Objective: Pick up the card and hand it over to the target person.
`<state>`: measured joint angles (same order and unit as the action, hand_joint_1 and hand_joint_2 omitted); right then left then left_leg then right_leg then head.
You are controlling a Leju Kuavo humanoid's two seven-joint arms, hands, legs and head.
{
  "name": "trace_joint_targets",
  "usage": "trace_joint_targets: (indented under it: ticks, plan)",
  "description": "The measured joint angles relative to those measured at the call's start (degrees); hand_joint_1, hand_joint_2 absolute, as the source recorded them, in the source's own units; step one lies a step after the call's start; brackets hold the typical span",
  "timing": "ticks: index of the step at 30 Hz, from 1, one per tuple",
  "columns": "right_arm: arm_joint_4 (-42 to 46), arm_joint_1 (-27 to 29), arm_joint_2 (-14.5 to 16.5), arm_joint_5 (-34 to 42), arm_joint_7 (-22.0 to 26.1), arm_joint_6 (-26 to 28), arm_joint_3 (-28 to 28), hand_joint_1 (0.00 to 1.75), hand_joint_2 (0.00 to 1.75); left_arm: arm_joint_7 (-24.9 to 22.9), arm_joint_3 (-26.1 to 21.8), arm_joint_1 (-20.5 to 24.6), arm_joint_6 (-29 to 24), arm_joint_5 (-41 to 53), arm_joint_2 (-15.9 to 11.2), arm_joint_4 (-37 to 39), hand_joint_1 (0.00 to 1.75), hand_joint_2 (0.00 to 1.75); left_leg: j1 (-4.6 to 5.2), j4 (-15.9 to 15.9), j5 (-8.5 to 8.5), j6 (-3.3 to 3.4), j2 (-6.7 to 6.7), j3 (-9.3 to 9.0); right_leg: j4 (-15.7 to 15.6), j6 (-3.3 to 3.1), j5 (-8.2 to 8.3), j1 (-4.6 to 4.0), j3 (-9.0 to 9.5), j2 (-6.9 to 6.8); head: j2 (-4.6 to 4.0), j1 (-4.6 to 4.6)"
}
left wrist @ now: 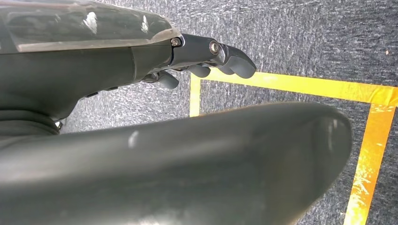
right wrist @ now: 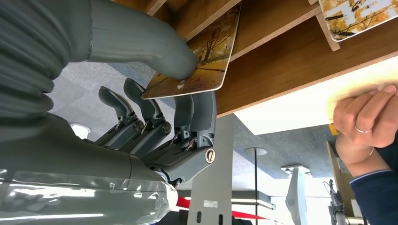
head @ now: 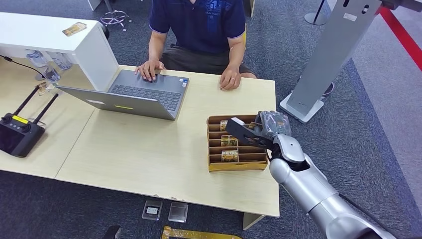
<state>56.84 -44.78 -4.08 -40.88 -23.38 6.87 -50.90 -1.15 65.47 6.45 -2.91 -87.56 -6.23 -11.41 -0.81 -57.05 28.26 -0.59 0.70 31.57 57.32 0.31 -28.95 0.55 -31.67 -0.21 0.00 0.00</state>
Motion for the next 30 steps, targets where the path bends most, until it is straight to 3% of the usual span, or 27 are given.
trace_joint_targets:
  ticks: [10,18,24,30]
  plan:
    - [23.2,1.2,-4.9,-0.3,-2.0,-0.2,2.1,1.61,1.75,0.4,-1.3,-0.1,-0.8,-1.0,0.1,-0.1,0.0,0.0,0.01,-0.1,0.06,0.0,0.02,0.15,0.1,0.01,-0.06,0.01,-0.16,-0.01,0.0,0.0]
    - [27.6,0.8,-6.0,0.5,-1.9,0.2,2.2,1.61,1.75,0.8,-1.6,-0.2,-0.9,-1.2,0.2,-0.1,0.0,0.0,0.0,-0.1,0.03,0.01,0.08,0.14,0.1,0.02,-0.04,0.01,-0.12,-0.06,0.0,0.0]
    - [17.9,-0.6,-2.5,1.6,0.9,2.1,0.8,1.61,1.75,1.5,-1.2,-0.1,-0.8,-0.9,0.3,0.0,0.0,0.0,0.0,-0.1,0.02,-0.01,0.02,0.07,0.1,0.01,-0.02,0.01,-0.09,0.01,0.0,0.0]
    - [-3.0,-5.3,5.5,1.6,6.6,6.3,-0.9,1.61,1.75,1.1,-0.8,0.0,-0.9,-0.8,0.2,0.2,0.0,0.0,0.01,0.0,-0.01,-0.02,-0.23,-0.02,0.0,-0.01,0.08,0.01,-0.07,0.26,0.0,0.0]
